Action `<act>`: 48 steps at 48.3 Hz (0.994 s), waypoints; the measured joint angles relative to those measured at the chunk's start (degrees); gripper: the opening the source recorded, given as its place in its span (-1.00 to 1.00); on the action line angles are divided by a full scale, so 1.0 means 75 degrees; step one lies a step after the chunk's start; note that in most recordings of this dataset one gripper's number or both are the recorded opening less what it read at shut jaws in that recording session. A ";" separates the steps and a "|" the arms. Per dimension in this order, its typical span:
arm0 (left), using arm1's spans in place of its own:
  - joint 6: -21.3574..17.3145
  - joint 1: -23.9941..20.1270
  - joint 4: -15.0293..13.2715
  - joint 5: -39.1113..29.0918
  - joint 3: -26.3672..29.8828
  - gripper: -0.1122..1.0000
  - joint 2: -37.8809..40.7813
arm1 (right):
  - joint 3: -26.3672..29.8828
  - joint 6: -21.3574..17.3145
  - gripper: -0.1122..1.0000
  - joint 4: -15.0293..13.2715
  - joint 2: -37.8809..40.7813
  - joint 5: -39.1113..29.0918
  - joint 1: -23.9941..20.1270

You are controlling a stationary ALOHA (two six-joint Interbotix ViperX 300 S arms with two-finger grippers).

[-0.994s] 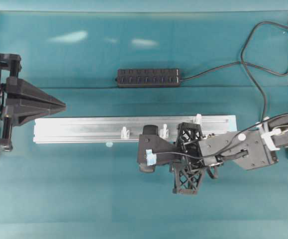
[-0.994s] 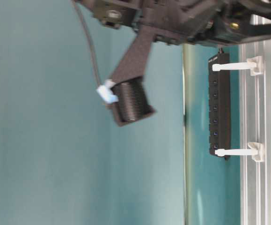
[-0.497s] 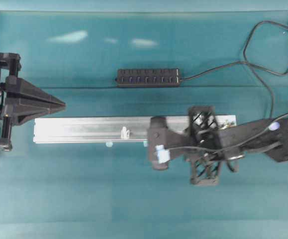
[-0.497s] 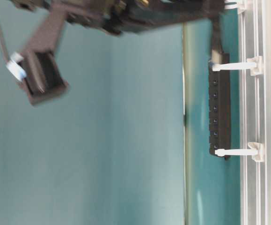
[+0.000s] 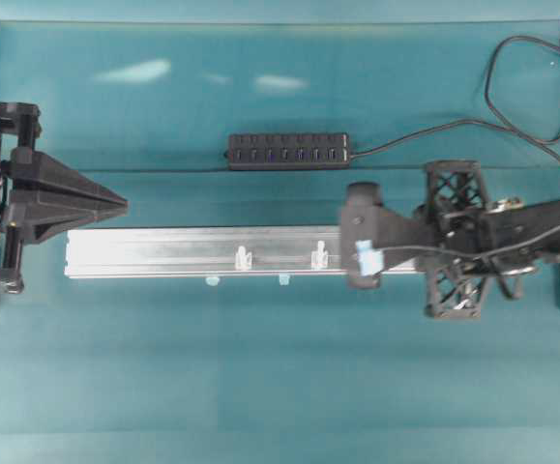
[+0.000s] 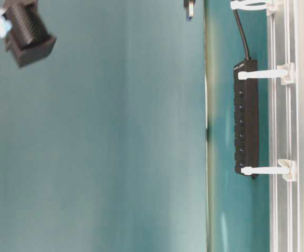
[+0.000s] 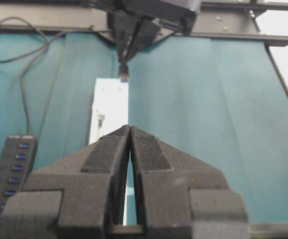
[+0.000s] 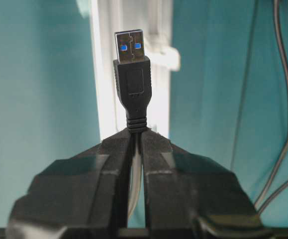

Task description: Pass the USB cable through three rings with both arms.

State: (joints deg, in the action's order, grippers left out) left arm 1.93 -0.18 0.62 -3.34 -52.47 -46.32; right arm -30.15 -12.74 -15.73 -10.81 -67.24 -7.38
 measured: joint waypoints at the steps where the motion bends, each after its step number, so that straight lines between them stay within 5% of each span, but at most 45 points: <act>1: 0.0000 0.0000 -0.0012 0.0012 0.0012 -0.58 0.0000 | -0.0070 0.0000 -0.95 -0.0012 -0.0047 0.0000 0.0012; 26: 0.0000 0.0000 -0.0012 0.0000 0.0000 -0.58 0.0000 | -0.1594 0.0000 -0.95 -0.0012 -0.1219 0.0035 0.0258; 48: 0.0012 0.0000 -0.0012 0.0000 0.0012 -0.58 0.0000 | -0.2156 -0.0434 -0.95 -0.0023 -0.1852 0.0375 0.0316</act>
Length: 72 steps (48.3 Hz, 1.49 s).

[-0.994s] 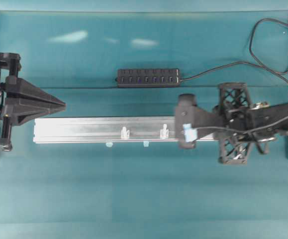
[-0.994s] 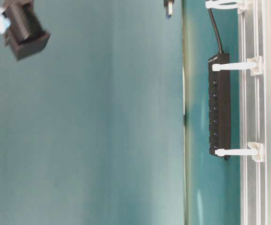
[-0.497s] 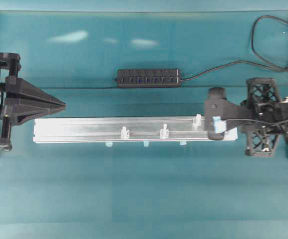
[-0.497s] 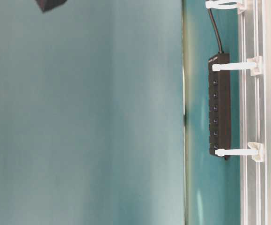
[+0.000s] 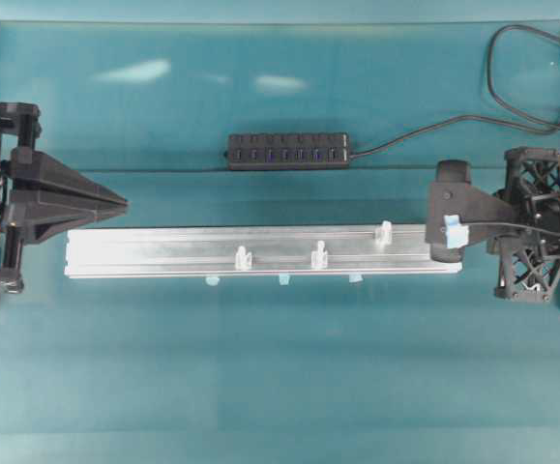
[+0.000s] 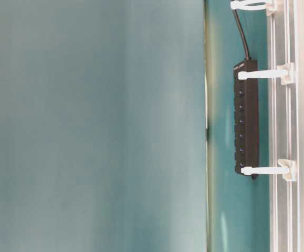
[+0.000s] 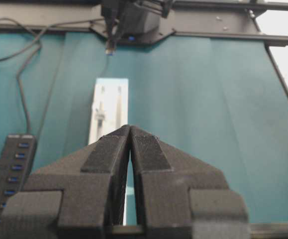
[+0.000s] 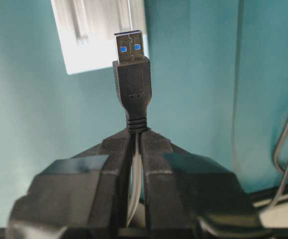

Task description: Pass the USB cable through three rings with both arms.

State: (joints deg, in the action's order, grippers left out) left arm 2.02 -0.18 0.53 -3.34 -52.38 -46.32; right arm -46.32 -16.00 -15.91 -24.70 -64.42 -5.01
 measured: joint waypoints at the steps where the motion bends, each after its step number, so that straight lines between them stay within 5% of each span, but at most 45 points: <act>1: 0.0000 0.0000 0.0012 -0.0012 0.0000 -0.58 0.0000 | -0.0035 -0.0023 -0.95 0.0000 -0.0023 0.0012 0.0000; 44: 0.0012 -0.0012 0.0000 -0.0012 0.0082 -0.58 0.0035 | -0.0937 -0.0352 -0.95 -0.0012 0.0598 0.2613 0.0516; 72: 0.0012 -0.0035 0.0012 0.0000 0.0094 -0.58 0.0047 | -0.0926 -0.0340 -0.95 -0.0188 0.1078 0.3246 0.0762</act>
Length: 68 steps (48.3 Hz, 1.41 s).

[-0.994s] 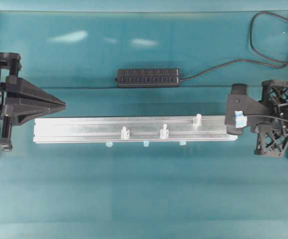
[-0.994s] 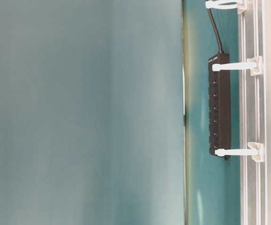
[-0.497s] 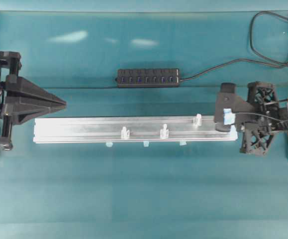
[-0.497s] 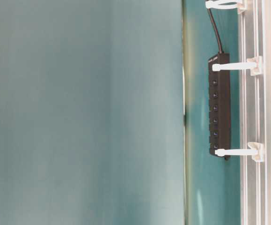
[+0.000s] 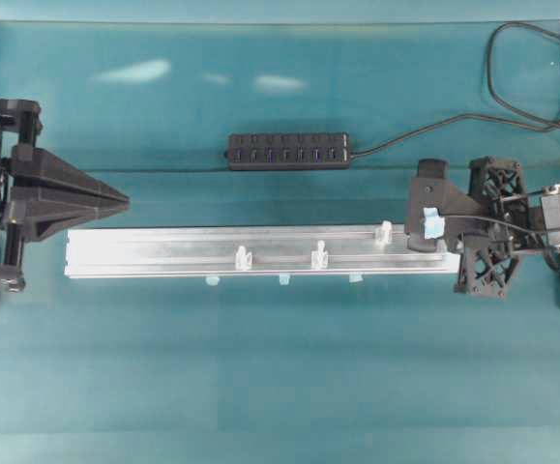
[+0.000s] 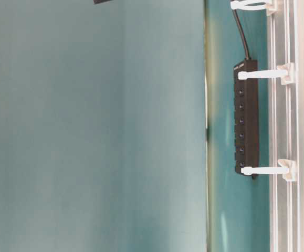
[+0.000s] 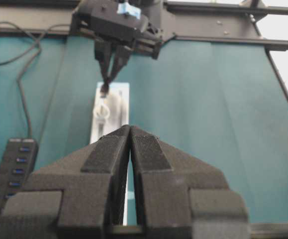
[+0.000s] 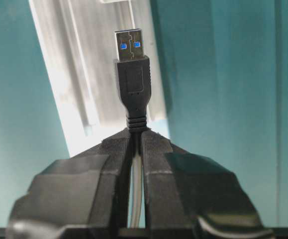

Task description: Pass the USB cable through three rings with both arms.

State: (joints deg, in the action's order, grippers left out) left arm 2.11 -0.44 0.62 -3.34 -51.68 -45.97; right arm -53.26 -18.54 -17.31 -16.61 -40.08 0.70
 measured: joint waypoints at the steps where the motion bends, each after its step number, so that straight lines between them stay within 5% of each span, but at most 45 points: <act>1: 0.0000 0.0000 -0.0012 0.0000 0.0000 -0.58 0.0000 | 0.0000 0.0000 -0.95 -0.0012 0.0012 0.0012 0.0000; 41: 0.0000 -0.0023 0.0000 -0.0012 0.0023 -0.58 0.0012 | 0.0656 0.0293 -0.95 -0.0094 0.0914 0.0691 0.0152; 56: -0.0117 -0.0434 0.0000 0.0223 0.0305 -0.54 0.0949 | 0.0680 0.0316 -0.95 -0.0094 0.0973 0.0844 0.0164; 68: -0.0105 -0.0527 -0.0012 0.0340 0.0797 -0.17 0.2309 | 0.0691 0.0316 -0.95 -0.0094 0.1066 0.1301 0.0176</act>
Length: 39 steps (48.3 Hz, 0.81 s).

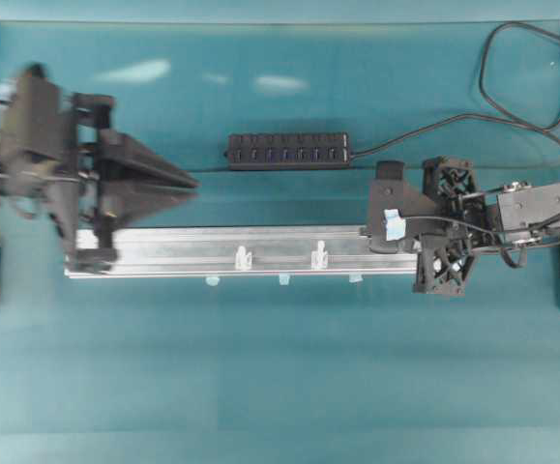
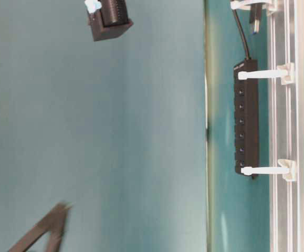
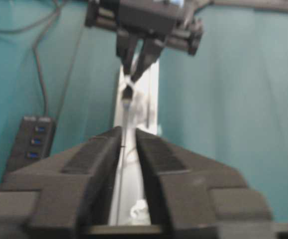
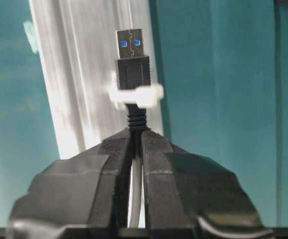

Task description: Pass the USB cable through three rings with both arms.

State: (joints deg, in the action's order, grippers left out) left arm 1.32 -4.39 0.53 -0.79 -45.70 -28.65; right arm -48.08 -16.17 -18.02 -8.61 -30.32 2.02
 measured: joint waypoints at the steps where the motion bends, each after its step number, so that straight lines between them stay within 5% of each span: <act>1: -0.0012 -0.0023 0.0000 0.0047 0.0023 -0.10 0.0117 | -0.0012 0.0000 -0.95 0.0000 0.0000 0.0047 0.0000; 13: -0.0012 -0.0164 0.0000 0.0879 0.0258 0.80 0.1617 | -0.0141 0.0000 -0.95 0.0000 0.0000 0.0410 0.0047; 39: -0.0199 -0.0164 0.0000 0.0949 0.2473 0.78 0.4395 | -0.0176 0.0000 -0.95 0.0000 -0.0012 0.0832 0.0082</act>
State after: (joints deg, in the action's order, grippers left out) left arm -0.18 -5.63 0.53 6.33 -27.16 4.31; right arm -49.39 -16.17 -18.02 -8.70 -24.08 2.64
